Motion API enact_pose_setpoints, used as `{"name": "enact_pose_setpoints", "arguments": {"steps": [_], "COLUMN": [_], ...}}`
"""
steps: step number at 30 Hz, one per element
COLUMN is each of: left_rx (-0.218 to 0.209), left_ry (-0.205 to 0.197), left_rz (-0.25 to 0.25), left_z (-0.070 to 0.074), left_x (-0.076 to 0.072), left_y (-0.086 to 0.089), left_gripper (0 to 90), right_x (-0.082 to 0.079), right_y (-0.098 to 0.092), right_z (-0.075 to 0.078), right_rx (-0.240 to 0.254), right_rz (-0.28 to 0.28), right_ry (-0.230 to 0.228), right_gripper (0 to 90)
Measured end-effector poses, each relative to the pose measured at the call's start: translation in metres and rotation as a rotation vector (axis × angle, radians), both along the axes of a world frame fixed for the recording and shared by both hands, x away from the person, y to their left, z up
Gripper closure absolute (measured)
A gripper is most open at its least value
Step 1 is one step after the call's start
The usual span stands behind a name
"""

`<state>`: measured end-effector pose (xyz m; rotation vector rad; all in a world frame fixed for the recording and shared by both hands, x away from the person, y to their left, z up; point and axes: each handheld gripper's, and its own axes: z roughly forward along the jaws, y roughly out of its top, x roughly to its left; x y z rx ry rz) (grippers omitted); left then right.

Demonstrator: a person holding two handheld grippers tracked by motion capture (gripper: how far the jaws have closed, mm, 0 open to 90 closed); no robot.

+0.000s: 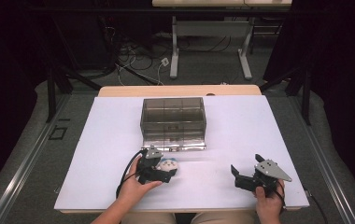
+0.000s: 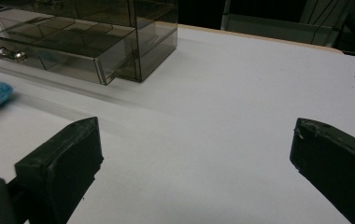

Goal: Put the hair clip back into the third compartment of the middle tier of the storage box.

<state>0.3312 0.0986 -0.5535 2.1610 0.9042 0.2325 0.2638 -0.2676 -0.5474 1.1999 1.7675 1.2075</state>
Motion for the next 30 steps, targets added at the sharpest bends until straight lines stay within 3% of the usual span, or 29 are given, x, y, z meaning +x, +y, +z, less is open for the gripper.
{"name": "enact_pose_setpoints", "arguments": {"steps": [11,19,30], "left_rx": [0.005,0.034,0.063], "left_ry": [0.014,0.02,0.026], "left_rz": [-0.01,-0.027,-0.015], "left_z": [-0.001,-0.001,0.002], "left_x": [0.005,0.008,0.01], "left_y": [-0.009,-0.015,-0.015], "left_gripper": [16.1,16.9,30.4], "right_x": [0.0,0.0,0.0], "right_y": [0.0,0.0,0.0], "right_z": [0.0,0.0,-0.001], "right_rx": [0.002,0.0,0.003], "right_rz": [0.0,0.001,0.0], "right_ry": [0.001,0.001,0.003], "right_gripper": [2.5,2.7,3.3]}}
